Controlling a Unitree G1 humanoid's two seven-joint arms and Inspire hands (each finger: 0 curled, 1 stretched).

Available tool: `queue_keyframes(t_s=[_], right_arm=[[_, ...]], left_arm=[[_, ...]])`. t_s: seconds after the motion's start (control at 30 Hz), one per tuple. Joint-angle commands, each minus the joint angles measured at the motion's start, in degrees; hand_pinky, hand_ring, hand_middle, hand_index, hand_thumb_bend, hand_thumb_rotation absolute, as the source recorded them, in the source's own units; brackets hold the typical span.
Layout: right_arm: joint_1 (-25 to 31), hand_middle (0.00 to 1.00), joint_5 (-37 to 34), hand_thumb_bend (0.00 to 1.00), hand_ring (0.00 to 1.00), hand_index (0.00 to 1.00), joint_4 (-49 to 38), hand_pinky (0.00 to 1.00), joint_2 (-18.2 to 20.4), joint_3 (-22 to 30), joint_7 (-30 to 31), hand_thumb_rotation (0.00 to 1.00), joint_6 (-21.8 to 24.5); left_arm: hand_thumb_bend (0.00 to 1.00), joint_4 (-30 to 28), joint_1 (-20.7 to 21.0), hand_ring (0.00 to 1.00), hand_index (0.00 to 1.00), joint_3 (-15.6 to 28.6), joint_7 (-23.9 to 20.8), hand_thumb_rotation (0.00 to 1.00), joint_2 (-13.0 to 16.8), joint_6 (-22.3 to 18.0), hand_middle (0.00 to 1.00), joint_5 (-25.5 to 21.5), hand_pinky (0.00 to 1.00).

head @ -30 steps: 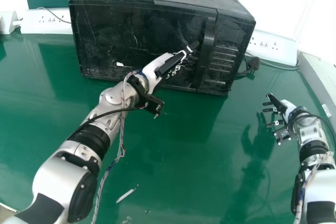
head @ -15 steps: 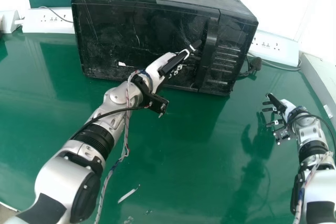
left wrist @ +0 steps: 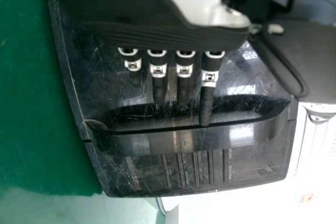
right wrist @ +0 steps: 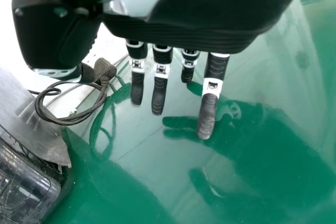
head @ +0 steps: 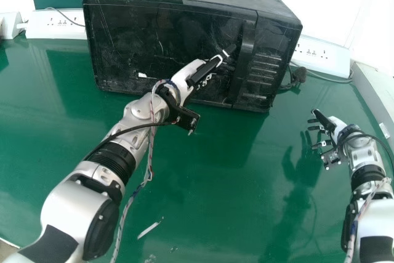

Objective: Open the door of oven

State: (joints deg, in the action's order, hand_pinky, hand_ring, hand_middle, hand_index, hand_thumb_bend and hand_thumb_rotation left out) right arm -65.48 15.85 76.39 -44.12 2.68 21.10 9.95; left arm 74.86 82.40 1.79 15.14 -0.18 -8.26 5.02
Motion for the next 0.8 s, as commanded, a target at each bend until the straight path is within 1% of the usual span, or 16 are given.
queue_keyframes(t_s=[0.0, 0.13, 0.17, 0.2, 0.23, 0.27, 0.3, 0.33, 0.4, 0.47, 0.5, 0.57, 0.63, 0.67, 0.7, 0.77], right_arm=[[2.58, 0.8, -0.77, 0.55, 0.77, 0.82, 1.34, 0.72, 2.27, -0.15, 3.38, 0.53, 0.15], [2.49, 0.82, -0.73, 0.54, 0.78, 0.85, 1.36, 0.69, 2.28, -0.1, 3.33, 0.5, 0.28], [2.48, 0.82, -0.49, 0.54, 0.77, 0.85, 1.36, 0.67, 2.3, -0.32, 3.31, 0.51, 0.2], [2.47, 0.82, -0.7, 0.53, 0.75, 0.85, 1.36, 0.6, 2.39, -0.08, 2.92, 0.53, 0.36], [2.49, 0.81, -1.07, 0.53, 0.75, 0.84, 1.37, 0.58, 2.45, 0.31, 2.66, 0.51, 0.53], [2.43, 0.82, -1.65, 0.53, 0.75, 0.84, 1.4, 0.59, 2.57, 0.96, 2.07, 0.49, 1.09], [2.45, 0.81, -1.65, 0.54, 0.75, 0.84, 1.39, 0.64, 2.61, 0.99, 2.09, 0.46, 1.08], [2.48, 0.8, -1.48, 0.53, 0.76, 0.84, 1.35, 0.66, 2.59, 0.81, 2.27, 0.47, 0.85], [2.43, 0.78, -0.6, 0.52, 0.74, 0.83, 1.27, 0.64, 2.59, -0.16, 2.43, 0.51, 0.23], [2.18, 0.77, -0.13, 0.51, 0.72, 0.82, 1.27, 0.6, 2.64, -0.83, 2.4, 0.51, 0.51], [2.25, 0.79, -0.42, 0.51, 0.74, 0.84, 1.27, 0.61, 2.64, -0.59, 2.45, 0.56, 0.42], [2.44, 0.79, -1.39, 0.51, 0.74, 0.83, 1.29, 0.64, 2.62, 0.42, 2.33, 0.51, 0.42], [2.3, 0.78, -2.05, 0.52, 0.73, 0.82, 1.35, 0.65, 2.74, 1.24, 1.66, 0.51, 1.37], [2.3, 0.78, -1.75, 0.53, 0.73, 0.82, 1.34, 0.66, 2.72, 0.96, 1.65, 0.47, 1.38], [2.3, 0.78, -1.59, 0.53, 0.73, 0.83, 1.34, 0.65, 2.73, 0.79, 1.56, 0.49, 1.36], [2.4, 0.77, -0.98, 0.52, 0.72, 0.82, 1.24, 0.64, 2.63, 0.06, 2.13, 0.48, 0.46]], left_arm=[[1.0, 0.37, 2.62, 0.92, 0.94, 0.06, 1.17, 0.88, -3.0, 0.35, 0.93, -0.21, 0.8], [1.0, 0.44, 2.89, 0.92, 0.93, 0.18, 0.53, 0.88, -2.79, 0.58, 0.92, 0.03, 0.8], [1.0, 0.47, 2.95, 0.92, 0.93, 0.27, 0.26, 0.88, -2.79, 0.67, 0.92, 0.0, 0.8], [1.0, 0.5, 3.05, 0.92, 0.93, 0.46, -0.16, 0.88, -2.84, 0.92, 0.91, -0.12, 0.79], [1.0, 0.52, 3.14, 0.91, 0.92, 0.58, -0.49, 0.87, -2.87, 1.11, 0.91, -0.13, 0.79], [1.0, 0.56, 3.2, 0.91, 0.92, 0.65, -0.89, 0.87, -2.9, 1.26, 0.91, -0.07, 0.79], [1.0, 0.6, 3.24, 0.91, 0.91, 0.68, -1.14, 0.87, -2.9, 1.33, 0.91, 0.03, 0.78], [1.0, 0.65, 3.26, 0.91, 0.92, 0.81, -1.26, 0.87, -2.91, 1.4, 0.91, 0.0, 0.77], [1.0, 0.73, 3.3, 0.91, 0.92, 1.12, -1.38, 0.86, -2.98, 1.54, 0.91, -0.17, 0.77], [1.0, 0.8, 3.37, 0.91, 0.92, 1.36, -1.56, 0.86, -3.03, 1.76, 0.91, -0.24, 0.78], [1.0, 0.84, 3.43, 0.91, 0.92, 1.55, -1.64, 0.86, -3.07, 1.99, 0.91, -0.35, 0.78], [1.0, 0.89, 3.53, 0.91, 0.92, 1.71, -1.83, 0.85, -3.12, 2.26, 0.92, -0.33, 0.79], [1.0, 0.92, 3.56, 0.9, 0.92, 1.66, -2.13, 0.86, -3.14, 2.33, 0.92, -0.1, 0.78], [1.0, 0.93, 3.58, 0.9, 0.92, 1.62, -2.24, 0.86, -3.16, 2.4, 0.92, -0.01, 0.78], [1.0, 0.95, 3.61, 0.9, 0.92, 1.63, -2.4, 0.87, -3.2, 2.57, 0.91, 0.03, 0.78], [1.0, 0.97, 3.6, 0.91, 0.92, 1.65, -2.67, 0.86, -3.31, 2.79, 0.91, 0.06, 0.78]])
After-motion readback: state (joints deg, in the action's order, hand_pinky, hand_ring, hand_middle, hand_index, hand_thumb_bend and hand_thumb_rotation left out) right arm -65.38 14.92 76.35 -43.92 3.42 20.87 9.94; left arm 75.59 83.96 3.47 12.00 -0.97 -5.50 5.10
